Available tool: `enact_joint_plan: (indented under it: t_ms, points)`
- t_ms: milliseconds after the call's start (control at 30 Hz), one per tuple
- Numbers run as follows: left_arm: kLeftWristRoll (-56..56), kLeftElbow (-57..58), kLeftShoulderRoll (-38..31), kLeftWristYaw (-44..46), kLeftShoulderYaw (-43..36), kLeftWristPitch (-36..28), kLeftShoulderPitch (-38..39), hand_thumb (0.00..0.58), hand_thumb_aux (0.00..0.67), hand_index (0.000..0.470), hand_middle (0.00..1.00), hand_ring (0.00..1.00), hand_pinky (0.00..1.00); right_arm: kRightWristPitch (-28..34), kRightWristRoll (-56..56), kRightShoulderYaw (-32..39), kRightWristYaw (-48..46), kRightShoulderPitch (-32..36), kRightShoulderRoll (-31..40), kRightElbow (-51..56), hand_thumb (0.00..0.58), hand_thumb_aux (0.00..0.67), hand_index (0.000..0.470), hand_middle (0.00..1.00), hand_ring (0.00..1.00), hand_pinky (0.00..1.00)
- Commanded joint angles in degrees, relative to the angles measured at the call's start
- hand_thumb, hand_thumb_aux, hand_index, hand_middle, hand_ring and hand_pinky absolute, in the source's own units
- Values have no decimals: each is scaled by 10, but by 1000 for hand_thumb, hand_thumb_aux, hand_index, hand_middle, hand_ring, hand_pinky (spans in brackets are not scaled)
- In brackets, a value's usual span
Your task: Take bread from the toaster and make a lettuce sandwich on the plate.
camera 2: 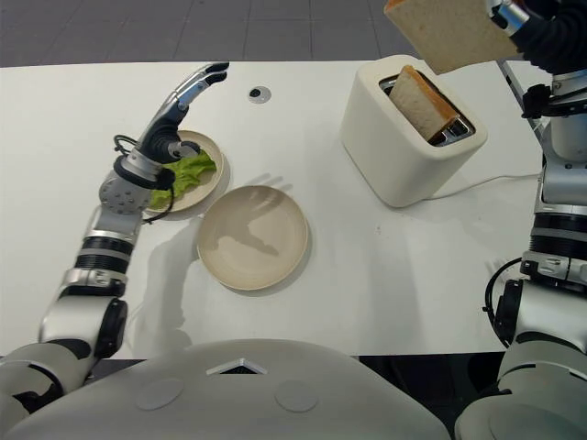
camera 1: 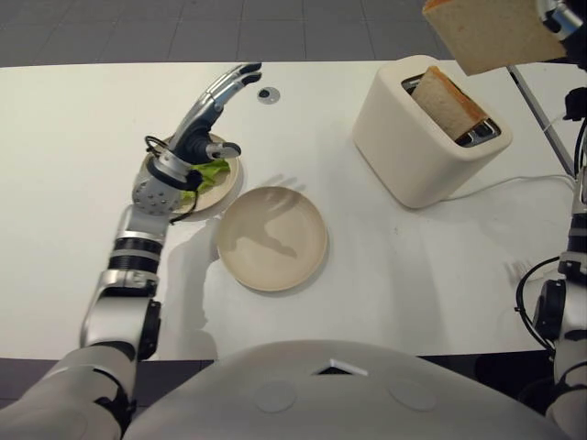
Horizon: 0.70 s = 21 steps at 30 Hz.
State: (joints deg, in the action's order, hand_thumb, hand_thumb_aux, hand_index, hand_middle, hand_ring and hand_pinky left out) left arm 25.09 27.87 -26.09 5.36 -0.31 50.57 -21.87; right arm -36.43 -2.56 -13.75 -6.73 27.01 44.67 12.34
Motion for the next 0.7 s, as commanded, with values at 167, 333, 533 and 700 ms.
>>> enact_joint_plan:
  t_ms: [167,333,533,700]
  points:
    - [179,100,-129,-44,-71,-161,15,0,0,0,0,0,0,90,182,142,-187,-35,-104,-102,580,670,470,1000,1000,1000]
    - [170,182,-127,-15,-114,-193,2,0,0,0,0,0,0,166,183,298,-357,-41,-212,14,580,670,470,1000,1000,1000]
    - [159,215,-133,-26,-142,-197,-7,580,670,470,0,0,0,167,97,366,-438,7,-291,210,580,670,470,1000,1000,1000]
    - [141,197,-134,-51,-153,-161,-14,580,670,470,0,0,0,94,-6,376,-368,34,-303,289,580,670,470,1000,1000,1000]
